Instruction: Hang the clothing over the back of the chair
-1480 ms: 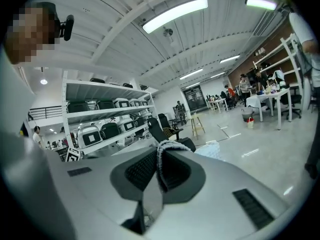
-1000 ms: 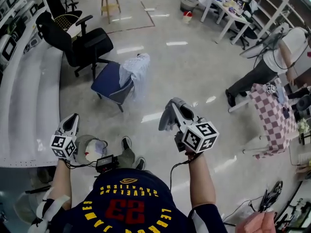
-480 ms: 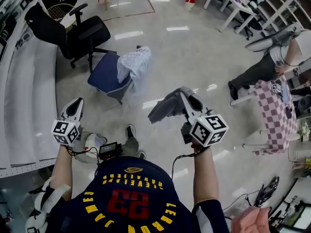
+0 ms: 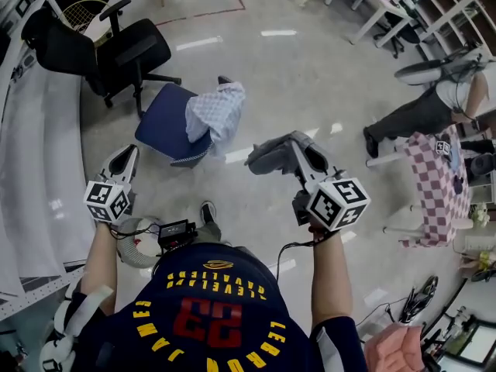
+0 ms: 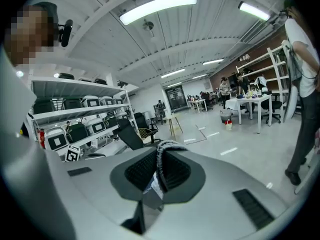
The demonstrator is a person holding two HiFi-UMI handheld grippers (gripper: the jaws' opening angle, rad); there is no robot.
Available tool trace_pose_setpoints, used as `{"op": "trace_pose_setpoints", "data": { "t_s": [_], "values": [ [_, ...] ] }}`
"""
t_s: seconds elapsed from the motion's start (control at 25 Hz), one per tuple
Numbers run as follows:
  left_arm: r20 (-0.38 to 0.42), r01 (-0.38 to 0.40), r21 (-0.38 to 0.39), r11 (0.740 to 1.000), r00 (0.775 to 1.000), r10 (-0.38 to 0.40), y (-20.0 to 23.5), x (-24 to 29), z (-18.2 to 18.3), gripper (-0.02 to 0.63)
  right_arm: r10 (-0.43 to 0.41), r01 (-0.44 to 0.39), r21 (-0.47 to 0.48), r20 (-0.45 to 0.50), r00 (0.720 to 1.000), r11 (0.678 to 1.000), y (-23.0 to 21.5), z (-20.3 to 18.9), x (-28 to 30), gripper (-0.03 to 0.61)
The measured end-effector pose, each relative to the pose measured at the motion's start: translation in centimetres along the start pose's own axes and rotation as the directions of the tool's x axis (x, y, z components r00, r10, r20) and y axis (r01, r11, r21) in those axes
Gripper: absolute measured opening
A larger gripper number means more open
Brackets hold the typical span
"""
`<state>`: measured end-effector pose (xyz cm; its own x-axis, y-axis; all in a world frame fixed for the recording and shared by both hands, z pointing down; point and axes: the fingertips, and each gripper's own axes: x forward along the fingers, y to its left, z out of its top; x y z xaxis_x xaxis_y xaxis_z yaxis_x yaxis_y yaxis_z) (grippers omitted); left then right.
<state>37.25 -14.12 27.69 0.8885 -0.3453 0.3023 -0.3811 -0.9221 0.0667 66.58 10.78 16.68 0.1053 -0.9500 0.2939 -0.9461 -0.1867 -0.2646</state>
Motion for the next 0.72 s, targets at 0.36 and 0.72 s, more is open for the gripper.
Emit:
{"op": "trace_pose_setpoints", "data": {
  "t_s": [0.36, 0.72],
  "values": [
    [0.025, 0.0, -0.023, 1.0, 1.0, 0.0, 3.7, 2.8, 0.1, 0.021, -0.065, 0.065, -0.032, -0.018, 0.998, 0.997, -2.7, 3.5, 5.4, 0.032],
    [-0.002, -0.072, -0.073, 0.995, 0.997, 0.072, 6.5, 2.9, -1.7, 0.021, 0.025, -0.029, -0.046, -0.079, 0.997, 0.998, -2.0, 3.5, 11.3, 0.032]
  ]
}}
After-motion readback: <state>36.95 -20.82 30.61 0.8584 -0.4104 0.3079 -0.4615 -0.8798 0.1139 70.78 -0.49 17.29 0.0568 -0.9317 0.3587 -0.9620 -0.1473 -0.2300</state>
